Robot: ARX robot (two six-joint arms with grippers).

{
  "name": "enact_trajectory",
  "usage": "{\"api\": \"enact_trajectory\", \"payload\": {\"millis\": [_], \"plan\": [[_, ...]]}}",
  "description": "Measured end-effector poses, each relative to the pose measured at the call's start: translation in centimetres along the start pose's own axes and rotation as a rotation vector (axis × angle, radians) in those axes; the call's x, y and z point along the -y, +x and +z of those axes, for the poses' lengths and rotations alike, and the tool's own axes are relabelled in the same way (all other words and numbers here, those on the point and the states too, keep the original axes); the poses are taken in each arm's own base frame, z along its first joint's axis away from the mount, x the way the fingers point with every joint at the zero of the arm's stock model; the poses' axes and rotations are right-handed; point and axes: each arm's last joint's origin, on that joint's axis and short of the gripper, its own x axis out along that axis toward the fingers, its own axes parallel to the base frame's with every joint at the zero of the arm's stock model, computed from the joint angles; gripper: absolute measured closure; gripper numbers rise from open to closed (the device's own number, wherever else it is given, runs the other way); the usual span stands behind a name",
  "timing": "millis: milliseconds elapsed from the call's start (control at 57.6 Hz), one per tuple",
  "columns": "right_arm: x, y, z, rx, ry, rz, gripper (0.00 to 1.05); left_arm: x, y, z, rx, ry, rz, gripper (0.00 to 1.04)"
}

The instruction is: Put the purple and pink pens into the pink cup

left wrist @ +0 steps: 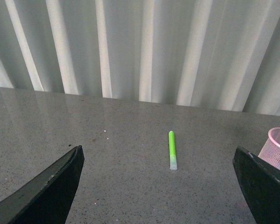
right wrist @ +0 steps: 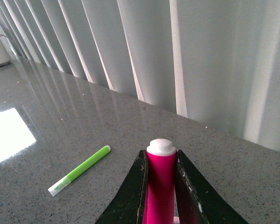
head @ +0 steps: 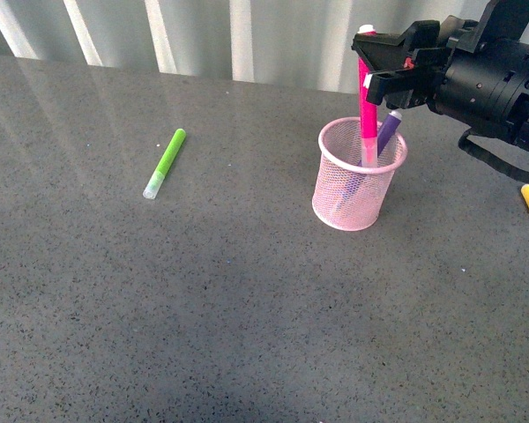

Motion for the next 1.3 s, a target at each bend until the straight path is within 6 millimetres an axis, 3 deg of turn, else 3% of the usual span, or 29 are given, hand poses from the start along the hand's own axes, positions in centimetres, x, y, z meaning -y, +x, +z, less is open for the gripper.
{"api": "enact_trajectory", "payload": {"millis": [35, 399, 538, 676, 746, 815, 919, 989, 1127, 1301], "plan": [[0.1, -0.1, 0.0, -0.001, 0.0, 0.002, 0.92, 0.0, 0.0, 0.0, 0.0, 0.0, 0.0, 0.07], [1.5, -0.6, 0.0, -0.018, 0.037, -0.046, 0.3, 0.0, 0.0, 0.0, 0.0, 0.0, 0.0, 0.07], [1.8, -0.9, 1.1, 0.003, 0.027, -0.077, 0.05, 0.0, 0.0, 0.0, 0.0, 0.0, 0.0, 0.07], [1.7, -1.8, 3.9, 0.058, -0.011, -0.122, 0.07, 0.0, 0.0, 0.0, 0.0, 0.0, 0.0, 0.07], [1.5, -3.0, 6.8, 0.113, -0.035, -0.177, 0.07, 0.0, 0.0, 0.0, 0.0, 0.0, 0.0, 0.07], [0.8, -5.6, 11.0, 0.211, -0.071, -0.236, 0.07, 0.0, 0.0, 0.0, 0.0, 0.0, 0.0, 0.07], [-0.3, -8.6, 14.5, 0.312, -0.095, -0.252, 0.07, 0.0, 0.0, 0.0, 0.0, 0.0, 0.0, 0.07], [-1.8, -11.9, 17.0, 0.395, -0.106, -0.253, 0.07, 0.0, 0.0, 0.0, 0.0, 0.0, 0.0, 0.07], [-4.9, -17.2, 18.7, 0.474, -0.12, -0.244, 0.07, 0.0, 0.0, 0.0, 0.0, 0.0, 0.0, 0.07], [-6.7, -20.8, 18.6, 0.488, -0.105, -0.324, 0.08, 0.0, 0.0, 0.0, 0.0, 0.0, 0.0, 0.07]]}}
